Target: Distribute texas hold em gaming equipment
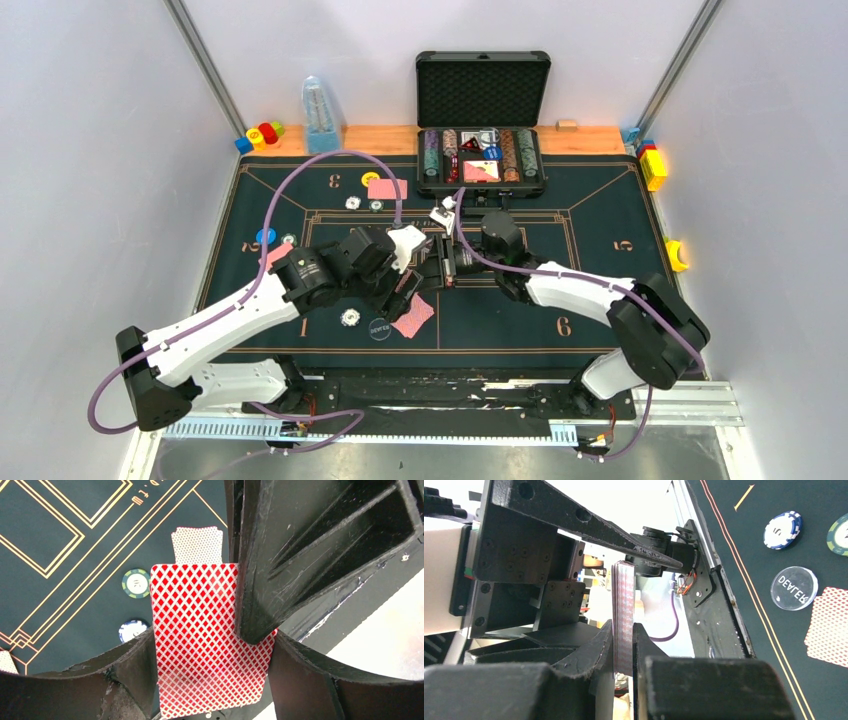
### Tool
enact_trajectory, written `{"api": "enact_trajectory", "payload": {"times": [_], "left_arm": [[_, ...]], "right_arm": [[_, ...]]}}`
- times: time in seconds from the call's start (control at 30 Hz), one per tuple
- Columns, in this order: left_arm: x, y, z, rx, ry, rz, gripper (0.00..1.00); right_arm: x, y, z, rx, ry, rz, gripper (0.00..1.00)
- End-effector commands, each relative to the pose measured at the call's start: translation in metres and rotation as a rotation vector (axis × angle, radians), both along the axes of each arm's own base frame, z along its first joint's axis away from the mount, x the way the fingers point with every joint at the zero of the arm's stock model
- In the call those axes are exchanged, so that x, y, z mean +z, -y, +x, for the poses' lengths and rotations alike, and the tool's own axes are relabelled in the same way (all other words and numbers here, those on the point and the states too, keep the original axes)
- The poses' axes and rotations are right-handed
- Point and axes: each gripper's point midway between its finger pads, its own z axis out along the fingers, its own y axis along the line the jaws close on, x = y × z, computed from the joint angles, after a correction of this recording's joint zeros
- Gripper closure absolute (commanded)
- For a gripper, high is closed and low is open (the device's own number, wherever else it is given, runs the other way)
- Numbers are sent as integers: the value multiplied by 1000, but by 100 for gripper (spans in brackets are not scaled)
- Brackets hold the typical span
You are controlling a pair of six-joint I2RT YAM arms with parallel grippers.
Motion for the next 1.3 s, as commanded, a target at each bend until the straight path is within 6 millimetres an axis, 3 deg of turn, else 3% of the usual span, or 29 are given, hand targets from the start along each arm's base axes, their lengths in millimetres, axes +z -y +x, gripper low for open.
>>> {"api": "enact_trajectory", "payload": {"times": [0.0, 0.27, 0.47, 0.63, 0.8, 0.87, 1.03, 1.27], "left_arm": [[2, -12, 5, 35, 23, 49, 17], [3, -11, 13, 63, 31, 86, 17], [5, -13, 20, 87, 58, 141, 29], [7, -6, 19, 58, 55, 140, 45], [4, -3, 18, 45, 48, 148, 73], [3, -4, 19, 49, 47, 153, 79], [3, -4, 19, 44, 48, 154, 91], [1, -4, 18, 39, 47, 154, 100]], "right_arm": [[22, 3, -7, 45, -32, 80, 100], [14, 2, -6, 43, -89, 61, 100], [8, -1, -5, 59, -130, 58, 100], [6, -1, -5, 63, -136, 64, 100], [5, -1, -5, 60, -124, 51, 100], [2, 0, -6, 59, -129, 32, 99], [-1, 1, -4, 37, -113, -5, 73], [2, 3, -4, 24, -74, -23, 53]]}}
